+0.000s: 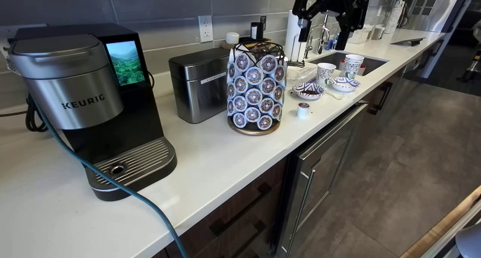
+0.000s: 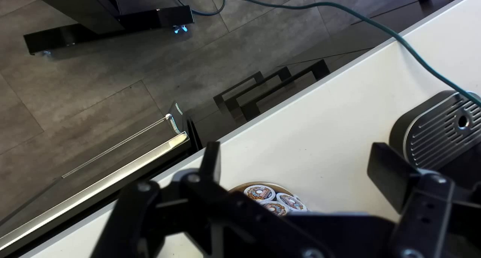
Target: Put the coffee pod on the rack
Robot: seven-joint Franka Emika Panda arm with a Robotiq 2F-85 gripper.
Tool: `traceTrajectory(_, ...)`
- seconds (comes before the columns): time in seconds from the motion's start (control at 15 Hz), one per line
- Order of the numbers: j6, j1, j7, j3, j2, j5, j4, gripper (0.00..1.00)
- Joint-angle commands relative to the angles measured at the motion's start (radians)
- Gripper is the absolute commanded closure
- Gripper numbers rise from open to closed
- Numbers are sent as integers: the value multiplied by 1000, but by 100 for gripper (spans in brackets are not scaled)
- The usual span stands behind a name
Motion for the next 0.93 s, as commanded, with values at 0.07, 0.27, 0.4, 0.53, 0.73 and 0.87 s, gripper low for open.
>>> traceTrajectory(0.07,-2,0,0,0,1,0,2,0)
traceTrajectory(0.27,1,-19,24,-5,-42,-37,-35,0)
traceTrajectory(0.4,16,-32,-30,-13,-84,-99,-68,0)
traceTrajectory(0.53,32,-40,-93,-22,-115,-179,-95,0)
traceTrajectory(0.73,95,-34,-234,-43,-161,-257,-153,0)
traceTrajectory(0.87,174,-20,-342,-70,-193,-260,-210,0)
